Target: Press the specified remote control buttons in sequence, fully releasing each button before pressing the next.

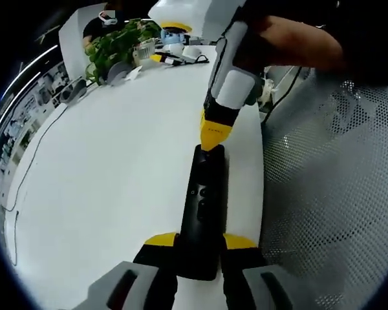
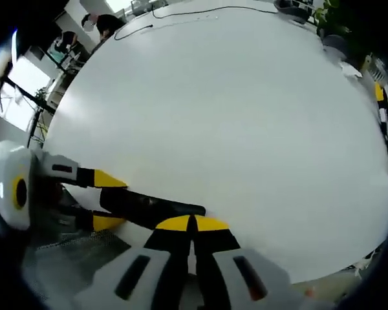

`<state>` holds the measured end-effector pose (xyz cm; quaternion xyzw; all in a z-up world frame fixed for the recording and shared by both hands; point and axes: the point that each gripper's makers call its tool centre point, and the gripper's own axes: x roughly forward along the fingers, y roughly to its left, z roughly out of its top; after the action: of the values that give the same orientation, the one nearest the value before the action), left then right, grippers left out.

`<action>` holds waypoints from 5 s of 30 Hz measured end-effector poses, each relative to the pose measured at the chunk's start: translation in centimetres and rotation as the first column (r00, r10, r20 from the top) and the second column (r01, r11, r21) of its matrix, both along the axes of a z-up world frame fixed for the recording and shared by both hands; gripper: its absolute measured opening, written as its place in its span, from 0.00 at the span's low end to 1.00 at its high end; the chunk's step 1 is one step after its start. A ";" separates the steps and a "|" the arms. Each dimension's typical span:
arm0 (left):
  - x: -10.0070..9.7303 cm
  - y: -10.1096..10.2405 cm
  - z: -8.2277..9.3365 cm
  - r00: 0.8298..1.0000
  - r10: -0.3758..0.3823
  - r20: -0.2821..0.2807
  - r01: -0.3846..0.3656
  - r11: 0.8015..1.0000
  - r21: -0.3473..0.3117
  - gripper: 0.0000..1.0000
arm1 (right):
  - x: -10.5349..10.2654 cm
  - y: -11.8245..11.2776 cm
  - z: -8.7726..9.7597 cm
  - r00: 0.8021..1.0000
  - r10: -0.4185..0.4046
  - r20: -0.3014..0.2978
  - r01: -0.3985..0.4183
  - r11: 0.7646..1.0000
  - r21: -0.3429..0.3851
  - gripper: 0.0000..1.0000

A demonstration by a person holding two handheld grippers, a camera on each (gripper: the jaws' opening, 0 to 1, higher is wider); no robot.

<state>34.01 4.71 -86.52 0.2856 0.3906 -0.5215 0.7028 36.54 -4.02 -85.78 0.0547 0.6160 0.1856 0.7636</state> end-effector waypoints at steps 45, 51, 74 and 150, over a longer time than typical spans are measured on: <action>0.0 0.0 0.0 1.000 -0.015 0.014 0.015 0.999 -0.048 0.25 | -0.7 0.7 0.1 0.997 0.079 0.005 -0.079 0.997 -0.023 0.00; 0.0 -0.1 0.0 1.000 -0.017 0.016 0.018 0.998 -0.056 0.25 | -0.8 1.1 0.1 0.997 0.072 -0.012 -0.072 0.997 0.009 0.00; 0.1 -0.4 0.0 0.999 -0.028 0.021 0.030 0.996 -0.079 0.25 | -0.8 1.2 0.0 0.997 0.077 -0.016 -0.077 0.997 0.009 0.00; 0.1 -0.4 0.1 0.999 -0.024 0.028 0.027 0.993 -0.111 0.25 | -0.6 2.4 0.1 0.997 0.067 -0.041 -0.064 0.995 0.079 0.00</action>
<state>34.15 4.27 -86.41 0.2580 0.3478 -0.5476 0.7160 35.92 -1.60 -85.64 0.0680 0.6262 0.2330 0.7410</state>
